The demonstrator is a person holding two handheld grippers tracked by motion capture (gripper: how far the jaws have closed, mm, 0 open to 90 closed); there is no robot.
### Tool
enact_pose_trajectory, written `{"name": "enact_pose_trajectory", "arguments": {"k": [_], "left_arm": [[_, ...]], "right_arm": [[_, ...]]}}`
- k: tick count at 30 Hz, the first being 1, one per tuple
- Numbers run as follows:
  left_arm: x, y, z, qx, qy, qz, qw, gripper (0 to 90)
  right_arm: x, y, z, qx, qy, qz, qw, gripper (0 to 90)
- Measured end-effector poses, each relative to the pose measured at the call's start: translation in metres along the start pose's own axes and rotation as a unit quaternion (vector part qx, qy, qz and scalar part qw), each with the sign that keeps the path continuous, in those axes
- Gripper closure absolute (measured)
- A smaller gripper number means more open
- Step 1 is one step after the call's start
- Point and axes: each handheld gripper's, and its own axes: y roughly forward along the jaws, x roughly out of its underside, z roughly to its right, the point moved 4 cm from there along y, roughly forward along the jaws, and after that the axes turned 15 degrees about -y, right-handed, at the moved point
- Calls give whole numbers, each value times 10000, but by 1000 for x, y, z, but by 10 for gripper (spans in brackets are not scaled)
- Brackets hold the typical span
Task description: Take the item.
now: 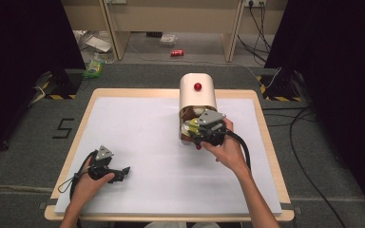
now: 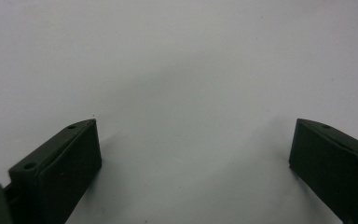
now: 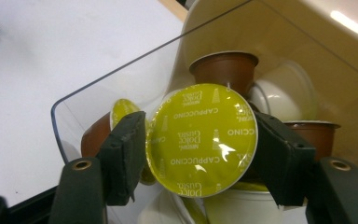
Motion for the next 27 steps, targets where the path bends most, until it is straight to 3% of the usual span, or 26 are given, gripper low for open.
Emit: {"name": "enact_pose_trajectory", "arguments": {"k": [5, 18, 27], "left_arm": [[0, 0, 0, 0, 1, 0, 10000, 16], [0, 0, 0, 1, -1, 2, 10000, 16], [0, 0, 0, 7, -5, 3, 10000, 17]], "right_arm": [[-1, -2, -1, 54, 34, -46, 10000, 390], [-4, -14, 1, 16, 147, 150, 9998, 403], [-2, -38, 1, 22, 270, 325, 9991, 403]]}}
